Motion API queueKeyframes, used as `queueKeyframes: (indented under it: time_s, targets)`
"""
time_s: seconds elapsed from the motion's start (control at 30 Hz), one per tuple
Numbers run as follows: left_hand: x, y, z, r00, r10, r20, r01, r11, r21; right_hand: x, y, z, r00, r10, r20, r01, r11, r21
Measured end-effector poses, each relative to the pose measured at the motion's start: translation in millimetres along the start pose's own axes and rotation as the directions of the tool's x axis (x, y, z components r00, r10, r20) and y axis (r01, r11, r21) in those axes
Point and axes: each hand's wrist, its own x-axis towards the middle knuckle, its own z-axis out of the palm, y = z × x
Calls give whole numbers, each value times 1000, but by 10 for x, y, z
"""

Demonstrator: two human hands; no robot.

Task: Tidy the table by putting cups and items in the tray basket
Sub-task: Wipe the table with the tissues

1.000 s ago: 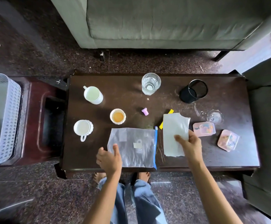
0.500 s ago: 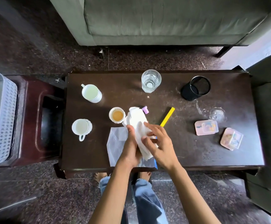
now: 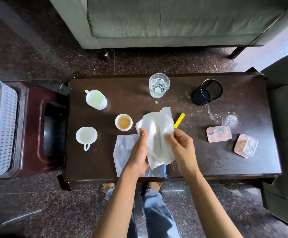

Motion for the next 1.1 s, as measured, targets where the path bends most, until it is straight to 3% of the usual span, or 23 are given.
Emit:
queueKeyframes:
  time_s: [0.1, 0.27, 0.4, 0.53, 0.6, 0.67, 0.73, 0.8, 0.87, 0.9, 1.0, 1.07, 1.1]
  targets:
    - [-4, 76, -110, 998, -11, -54, 8, 998, -57, 76, -34, -178, 994, 109, -16, -105, 980, 170]
    - [-11, 150, -205, 996, 0, -88, -2, 1000, -19, 191, 18, -362, 994, 92, -52, -83, 986, 143]
    - [-23, 172, -156, 997, 12, -75, -12, 1000, 7, 168, 41, -379, 977, -124, -171, 99, 984, -147]
    - [28, 126, -91, 997, 63, -40, -60, 997, 55, 62, -26, -248, 906, -403, -126, 303, 828, -471]
    - [32, 102, -20, 995, 89, -37, -86, 994, 65, -12, -40, -131, 889, -452, -76, 341, 763, -549]
    - [20, 114, 47, 993, 102, -61, -98, 993, 67, -41, -24, -82, 902, -428, -65, 331, 778, -534]
    - [23, 131, 44, 993, 108, -58, -104, 993, 58, -15, -49, -145, 939, -330, -94, 270, 878, -395]
    - [19, 173, -24, 994, 103, -39, -103, 995, 12, 44, -106, -295, 989, -145, -41, 143, 989, -40]
    - [-1, 210, -125, 996, 83, 10, -83, 996, -31, 86, -178, -447, 988, -17, 154, -36, 942, 333]
    - [-17, 225, -164, 997, 72, 40, -70, 996, -47, 107, -196, -506, 969, 3, 249, -109, 905, 412]
    - [-33, 213, -215, 995, 36, 89, -33, 999, -41, 198, -98, -609, 921, 25, 389, -146, 947, 286]
    - [-6, 179, -223, 998, 24, 55, -24, 1000, -2, 248, 32, -604, 950, 63, 307, -89, 993, 72]
    - [2, 165, -219, 999, 23, 28, -24, 999, 23, 255, 89, -582, 984, 32, 175, -17, 996, -85]
